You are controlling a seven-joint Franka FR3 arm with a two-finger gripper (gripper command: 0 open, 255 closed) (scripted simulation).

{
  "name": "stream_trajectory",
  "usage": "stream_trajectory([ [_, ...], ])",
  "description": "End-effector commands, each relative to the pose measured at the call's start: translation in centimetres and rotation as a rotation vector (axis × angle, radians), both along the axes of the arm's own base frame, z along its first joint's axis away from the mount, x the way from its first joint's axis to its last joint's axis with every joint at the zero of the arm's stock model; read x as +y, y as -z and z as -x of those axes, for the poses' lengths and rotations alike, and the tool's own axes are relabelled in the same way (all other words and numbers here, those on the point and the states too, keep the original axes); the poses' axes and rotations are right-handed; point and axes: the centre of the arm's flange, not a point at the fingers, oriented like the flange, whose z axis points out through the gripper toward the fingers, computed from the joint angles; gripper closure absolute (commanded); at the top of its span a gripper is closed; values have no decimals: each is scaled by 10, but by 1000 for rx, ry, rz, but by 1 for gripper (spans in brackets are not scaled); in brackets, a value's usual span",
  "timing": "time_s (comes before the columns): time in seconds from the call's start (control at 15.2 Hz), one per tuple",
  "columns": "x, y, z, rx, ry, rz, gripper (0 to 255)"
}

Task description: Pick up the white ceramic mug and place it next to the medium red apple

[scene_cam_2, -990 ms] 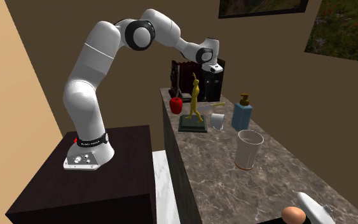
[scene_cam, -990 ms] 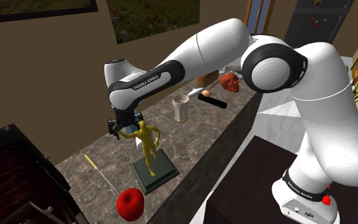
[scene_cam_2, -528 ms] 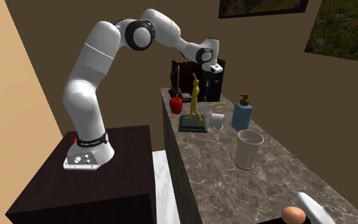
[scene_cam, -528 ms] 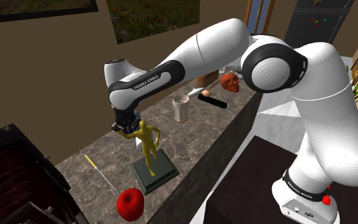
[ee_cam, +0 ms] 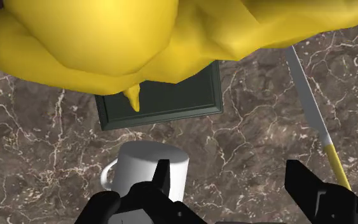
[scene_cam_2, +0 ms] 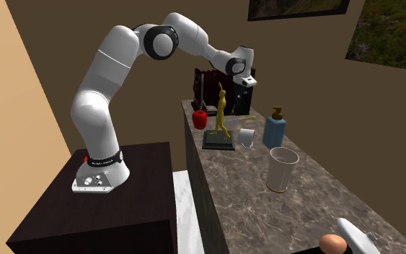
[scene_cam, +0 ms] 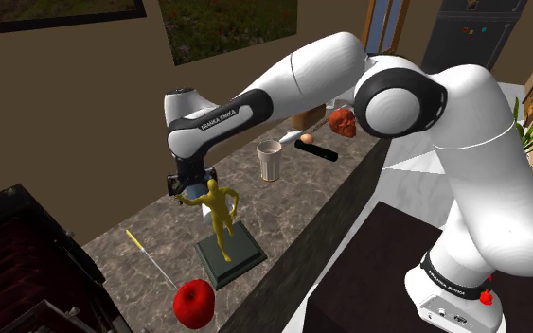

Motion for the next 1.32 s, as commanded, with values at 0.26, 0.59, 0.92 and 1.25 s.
stream_trajectory([
  [0.26, -75, 44, -34, 57, 175, -87, 0],
  [0.59, -137, 87, -50, 106, 322, -160, 0],
  [0.92, -198, 134, -55, 155, 470, -233, 0],
  [1.25, -219, 165, -53, 175, 532, -265, 0],
])
